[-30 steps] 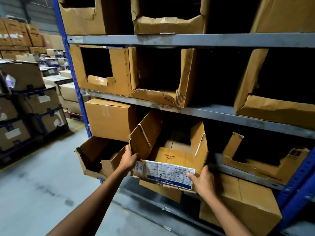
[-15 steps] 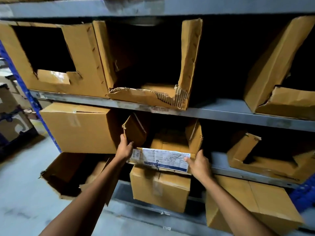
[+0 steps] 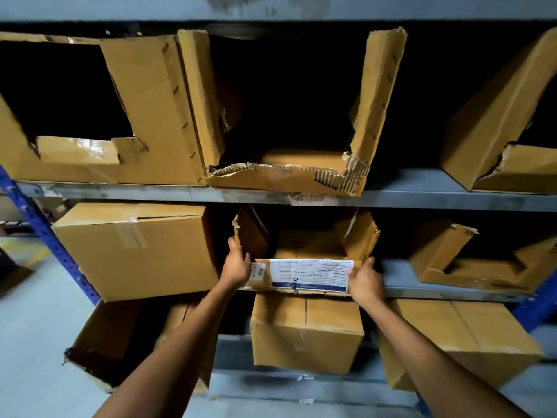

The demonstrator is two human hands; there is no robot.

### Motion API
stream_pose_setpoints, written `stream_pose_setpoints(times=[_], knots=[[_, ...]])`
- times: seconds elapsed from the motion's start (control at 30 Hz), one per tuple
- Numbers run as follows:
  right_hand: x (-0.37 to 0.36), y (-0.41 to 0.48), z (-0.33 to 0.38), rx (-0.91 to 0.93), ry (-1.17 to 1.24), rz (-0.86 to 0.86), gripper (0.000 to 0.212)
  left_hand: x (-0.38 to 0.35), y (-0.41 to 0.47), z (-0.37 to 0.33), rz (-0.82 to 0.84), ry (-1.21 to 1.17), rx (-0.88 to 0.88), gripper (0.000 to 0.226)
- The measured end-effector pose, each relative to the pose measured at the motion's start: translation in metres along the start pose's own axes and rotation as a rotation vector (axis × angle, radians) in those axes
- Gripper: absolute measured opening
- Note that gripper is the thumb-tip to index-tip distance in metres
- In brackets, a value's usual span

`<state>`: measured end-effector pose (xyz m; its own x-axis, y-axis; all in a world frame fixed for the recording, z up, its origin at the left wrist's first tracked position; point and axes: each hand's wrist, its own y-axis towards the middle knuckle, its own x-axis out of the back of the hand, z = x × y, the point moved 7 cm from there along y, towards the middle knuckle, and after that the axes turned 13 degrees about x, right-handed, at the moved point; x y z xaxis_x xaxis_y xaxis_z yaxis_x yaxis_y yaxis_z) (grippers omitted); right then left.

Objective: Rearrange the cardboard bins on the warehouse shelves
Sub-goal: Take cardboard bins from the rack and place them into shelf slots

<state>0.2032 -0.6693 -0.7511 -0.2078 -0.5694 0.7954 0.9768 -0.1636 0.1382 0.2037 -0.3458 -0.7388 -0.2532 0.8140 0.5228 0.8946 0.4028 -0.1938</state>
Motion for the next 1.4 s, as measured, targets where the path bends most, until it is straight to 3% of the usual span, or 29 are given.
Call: stream_pose_setpoints(times=[0.13,0.37,0.57,0.67,0.9,1.03,1.4], knots=[[0.000,-0.015,0.008,-0.059,0.036,-0.034,0.049,0.004,-0.001,0.000,0.049,0.024,0.000,0.042],[-0.002,-0.033,0.017,-0.076,0.110,-0.032,0.079,0.009,-0.004,-0.001,0.115,0.009,-0.006,0.042],[0.010,-0.039,0.025,-0.098,0.182,0.015,0.079,0.022,-0.011,-0.009,0.134,-0.040,0.033,0.043],[0.024,-0.041,0.037,-0.092,0.135,-0.046,0.074,0.030,-0.015,-0.014,0.136,-0.041,0.016,0.043],[0.031,-0.065,0.093,0.055,0.088,-0.156,0.080,0.057,-0.034,-0.033,0.088,-0.011,-0.123,0.046],[0.040,-0.088,0.138,0.177,0.191,-0.197,0.078,0.084,-0.053,-0.049,0.010,-0.029,-0.278,0.059],[0.075,-0.154,0.248,0.529,0.422,-0.312,0.072,0.185,-0.144,-0.093,-0.129,-0.198,-0.676,0.050]])
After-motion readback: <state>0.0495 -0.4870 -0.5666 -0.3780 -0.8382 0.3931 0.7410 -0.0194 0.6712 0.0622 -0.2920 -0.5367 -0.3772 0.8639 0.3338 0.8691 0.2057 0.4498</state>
